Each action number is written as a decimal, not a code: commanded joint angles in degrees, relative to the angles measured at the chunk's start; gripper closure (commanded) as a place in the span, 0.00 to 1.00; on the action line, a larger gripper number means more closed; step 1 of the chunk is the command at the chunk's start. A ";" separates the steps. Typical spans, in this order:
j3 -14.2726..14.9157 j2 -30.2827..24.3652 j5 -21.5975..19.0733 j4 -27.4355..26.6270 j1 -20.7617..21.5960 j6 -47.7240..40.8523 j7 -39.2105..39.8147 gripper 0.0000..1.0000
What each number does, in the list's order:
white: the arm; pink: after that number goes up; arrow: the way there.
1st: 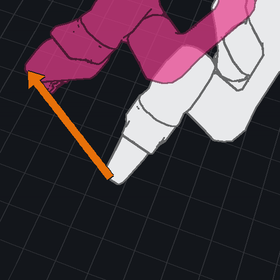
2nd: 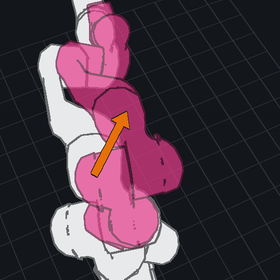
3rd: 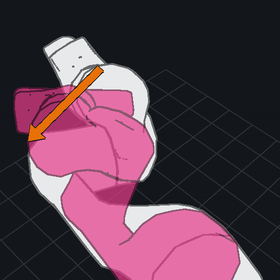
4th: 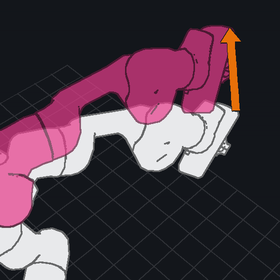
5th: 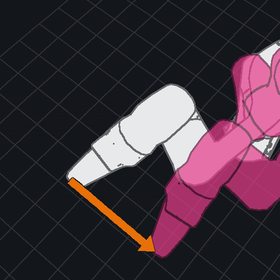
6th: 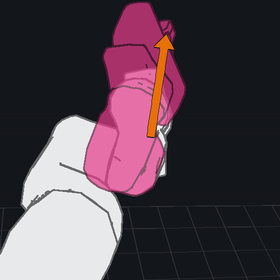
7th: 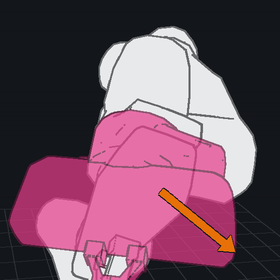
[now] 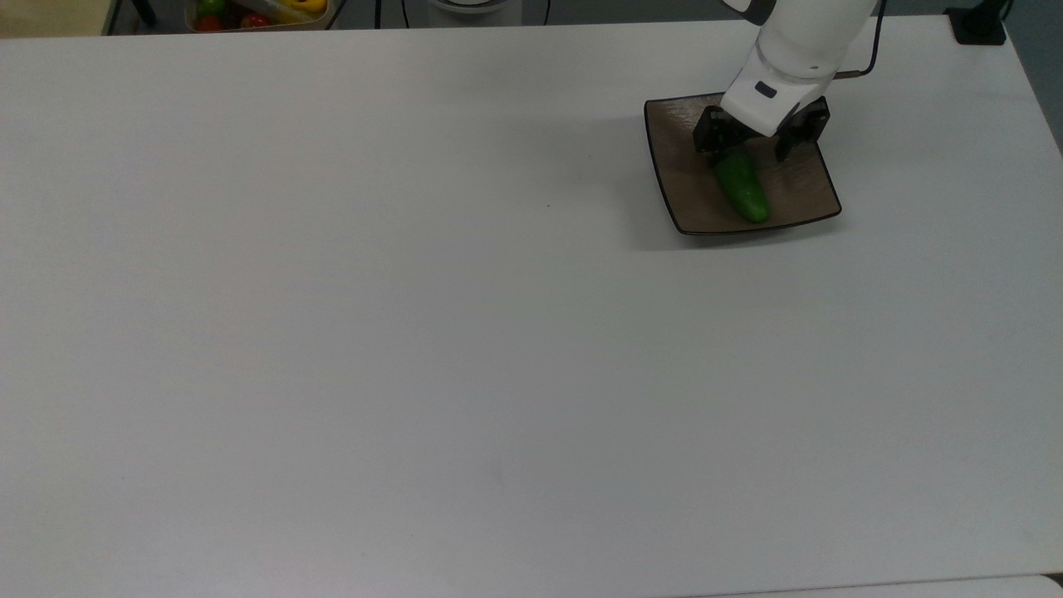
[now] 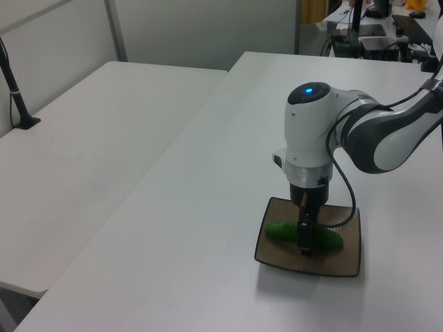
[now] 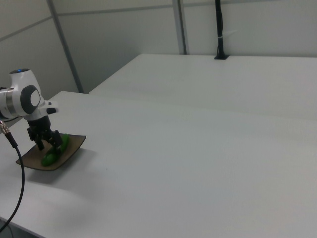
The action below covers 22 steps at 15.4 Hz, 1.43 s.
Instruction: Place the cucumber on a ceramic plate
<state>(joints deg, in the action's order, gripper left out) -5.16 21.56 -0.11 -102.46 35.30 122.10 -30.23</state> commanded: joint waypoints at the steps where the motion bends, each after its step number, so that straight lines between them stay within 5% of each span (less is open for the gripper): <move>1: 0.06 -2.12 0.99 -0.55 0.38 0.08 -4.66 0.00; 11: 0.06 -20.48 2.39 0.85 -4.71 -16.17 -4.40 0.00; 17: 0.24 -27.35 1.52 5.34 -16.91 -25.77 -3.79 0.00; 22: 0.41 -28.15 0.03 4.81 -24.65 -26.04 9.97 0.00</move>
<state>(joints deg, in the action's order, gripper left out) -4.42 -6.35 1.57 -96.90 14.46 96.86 -28.34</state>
